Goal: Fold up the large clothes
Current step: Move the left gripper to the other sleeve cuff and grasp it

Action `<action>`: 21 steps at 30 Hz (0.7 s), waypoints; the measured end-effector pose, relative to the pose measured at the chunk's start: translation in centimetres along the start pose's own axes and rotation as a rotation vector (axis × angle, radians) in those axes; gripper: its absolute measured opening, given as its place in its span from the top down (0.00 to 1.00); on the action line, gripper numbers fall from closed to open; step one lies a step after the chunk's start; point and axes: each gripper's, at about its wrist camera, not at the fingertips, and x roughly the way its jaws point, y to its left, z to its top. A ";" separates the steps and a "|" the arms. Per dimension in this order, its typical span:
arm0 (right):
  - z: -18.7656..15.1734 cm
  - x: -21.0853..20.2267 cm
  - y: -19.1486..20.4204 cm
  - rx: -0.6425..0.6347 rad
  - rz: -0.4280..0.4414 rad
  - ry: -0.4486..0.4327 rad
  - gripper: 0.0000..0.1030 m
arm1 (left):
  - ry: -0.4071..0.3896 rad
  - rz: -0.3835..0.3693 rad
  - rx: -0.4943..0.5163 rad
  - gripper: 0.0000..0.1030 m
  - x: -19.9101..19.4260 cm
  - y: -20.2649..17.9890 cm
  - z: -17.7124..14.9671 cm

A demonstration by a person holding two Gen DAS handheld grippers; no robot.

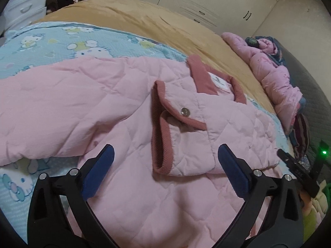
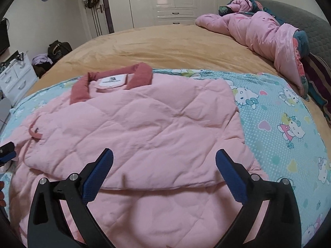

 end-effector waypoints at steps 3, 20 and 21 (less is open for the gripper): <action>-0.1 -0.9 0.5 -0.001 0.019 -0.014 0.04 | -0.003 0.015 -0.011 0.09 -0.6 0.2 0.0; 1.3 -4.7 6.8 -0.062 0.131 -0.075 0.04 | -0.089 0.160 -0.081 0.09 -4.0 2.8 0.4; 1.4 -4.9 7.4 -0.069 0.139 -0.078 0.04 | -0.102 0.171 -0.094 0.09 -4.5 3.3 0.6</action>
